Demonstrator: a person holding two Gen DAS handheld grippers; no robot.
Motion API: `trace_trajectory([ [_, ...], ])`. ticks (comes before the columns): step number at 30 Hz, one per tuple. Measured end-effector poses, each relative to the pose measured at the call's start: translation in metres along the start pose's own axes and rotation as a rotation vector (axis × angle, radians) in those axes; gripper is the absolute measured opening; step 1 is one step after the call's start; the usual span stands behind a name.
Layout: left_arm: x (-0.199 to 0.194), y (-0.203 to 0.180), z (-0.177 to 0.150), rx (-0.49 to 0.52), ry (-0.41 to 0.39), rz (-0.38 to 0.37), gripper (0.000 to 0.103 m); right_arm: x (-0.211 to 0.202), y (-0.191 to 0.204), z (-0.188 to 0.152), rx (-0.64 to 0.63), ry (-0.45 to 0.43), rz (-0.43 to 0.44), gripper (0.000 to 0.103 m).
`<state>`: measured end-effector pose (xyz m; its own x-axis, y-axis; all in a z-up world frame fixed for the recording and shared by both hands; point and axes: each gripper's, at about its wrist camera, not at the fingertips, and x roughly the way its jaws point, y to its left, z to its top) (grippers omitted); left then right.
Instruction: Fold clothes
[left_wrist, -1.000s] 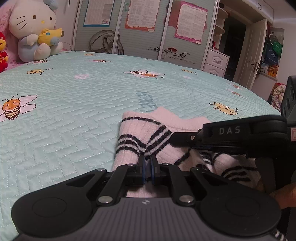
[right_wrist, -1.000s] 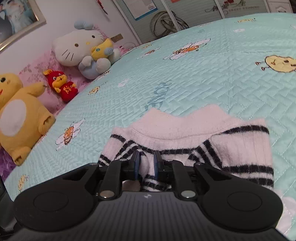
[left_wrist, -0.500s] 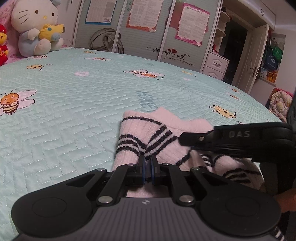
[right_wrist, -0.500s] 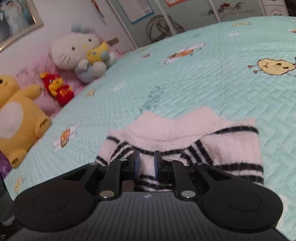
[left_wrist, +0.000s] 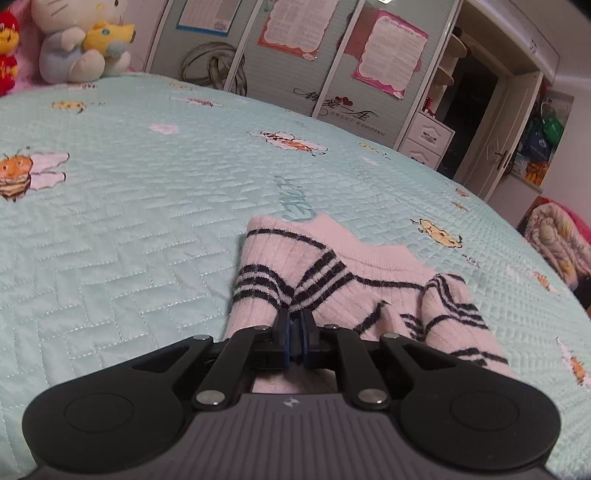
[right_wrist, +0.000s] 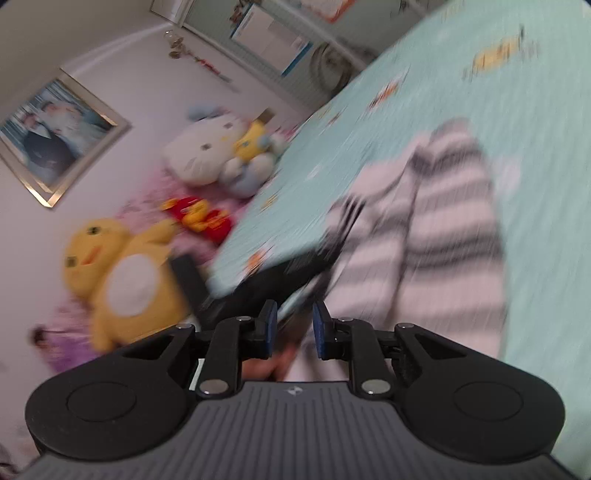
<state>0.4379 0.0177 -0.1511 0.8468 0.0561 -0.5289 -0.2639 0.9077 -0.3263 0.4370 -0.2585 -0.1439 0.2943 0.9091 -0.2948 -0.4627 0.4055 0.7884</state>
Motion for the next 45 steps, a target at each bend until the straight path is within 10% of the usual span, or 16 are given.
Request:
trace_trajectory([
  [2,0.001,-0.003,0.001,0.016,0.005,0.009,0.010,-0.001,-0.004,-0.017,0.000,0.014,-0.026,0.028],
  [5,0.002,-0.015,0.003,0.086,0.014,0.045,0.010,0.004,-0.034,-0.035,0.016,-0.015,-0.044,0.000],
  [12,-0.045,-0.031,0.023,0.156,0.057,0.046,0.008,0.006,-0.046,-0.032,0.062,-0.013,0.035,0.000],
  [17,-0.115,-0.050,-0.005,0.149,0.140,-0.182,0.010,0.005,-0.053,-0.031,0.096,-0.014,0.074,0.000],
  [22,-0.116,-0.048,-0.078,0.186,0.264,-0.141,0.011,0.005,-0.055,-0.029,0.116,-0.017,0.092,0.000],
  [32,-0.141,-0.052,-0.058,0.138,0.266,-0.081,0.010,-0.010,-0.044,-0.031,0.171,-0.015,0.031,0.000],
  [36,-0.209,-0.059,-0.066,0.206,0.212,-0.145,0.022,-0.067,-0.006,-0.060,0.189,-0.030,0.082,0.044],
  [41,-0.251,-0.053,-0.124,0.276,0.310,-0.173,0.026,-0.126,0.038,-0.133,0.137,0.050,0.043,0.043],
  [45,-0.260,-0.023,-0.148,0.120,0.299,-0.133,0.029,-0.139,0.050,-0.186,0.155,0.072,0.002,0.039],
])
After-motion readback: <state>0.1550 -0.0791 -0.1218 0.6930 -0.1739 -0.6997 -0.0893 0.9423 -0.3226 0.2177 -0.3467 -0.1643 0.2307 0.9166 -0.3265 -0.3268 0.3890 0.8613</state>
